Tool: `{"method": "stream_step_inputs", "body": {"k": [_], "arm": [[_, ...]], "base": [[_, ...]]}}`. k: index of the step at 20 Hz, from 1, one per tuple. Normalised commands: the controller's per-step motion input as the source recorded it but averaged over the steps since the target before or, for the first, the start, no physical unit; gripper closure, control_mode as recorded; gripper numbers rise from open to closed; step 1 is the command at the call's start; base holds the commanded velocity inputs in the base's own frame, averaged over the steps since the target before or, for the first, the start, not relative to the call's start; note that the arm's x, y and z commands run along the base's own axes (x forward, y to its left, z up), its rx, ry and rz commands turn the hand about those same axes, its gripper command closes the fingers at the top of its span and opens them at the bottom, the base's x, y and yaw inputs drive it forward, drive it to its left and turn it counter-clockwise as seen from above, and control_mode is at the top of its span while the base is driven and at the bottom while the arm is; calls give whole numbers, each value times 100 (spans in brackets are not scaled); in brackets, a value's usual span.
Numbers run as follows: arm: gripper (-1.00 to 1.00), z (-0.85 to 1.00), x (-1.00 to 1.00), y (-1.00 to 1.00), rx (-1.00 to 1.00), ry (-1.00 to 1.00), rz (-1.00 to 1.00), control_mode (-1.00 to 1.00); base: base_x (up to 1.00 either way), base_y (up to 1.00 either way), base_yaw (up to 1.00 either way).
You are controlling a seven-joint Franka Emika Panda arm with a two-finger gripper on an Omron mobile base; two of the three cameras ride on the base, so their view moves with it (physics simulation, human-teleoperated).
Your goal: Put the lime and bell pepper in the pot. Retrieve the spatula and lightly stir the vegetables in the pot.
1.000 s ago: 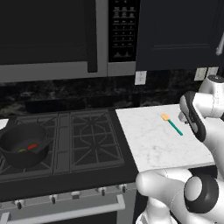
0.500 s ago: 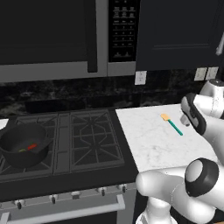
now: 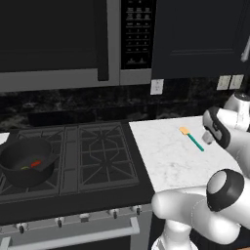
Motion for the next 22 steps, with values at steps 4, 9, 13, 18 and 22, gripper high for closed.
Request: {"method": "stream_step_inputs", "body": {"k": [4, 9, 13, 18, 22], "arm": [[-100, -30, 23, 0, 0, 0, 0, -100], [-100, -21, 12, -1, 1, 0, 0, -100], [-100, -35, 26, -1, 0, 7, 0, -100], [-100, -31, 12, -14, 4, 1, 0, -100], [-100, -22, 19, -18, 2, 3, 0, -100]], "base": [[0, 0, 0], [0, 0, 0], [0, 0, 0], [0, 0, 0], [0, 0, 0]]}}
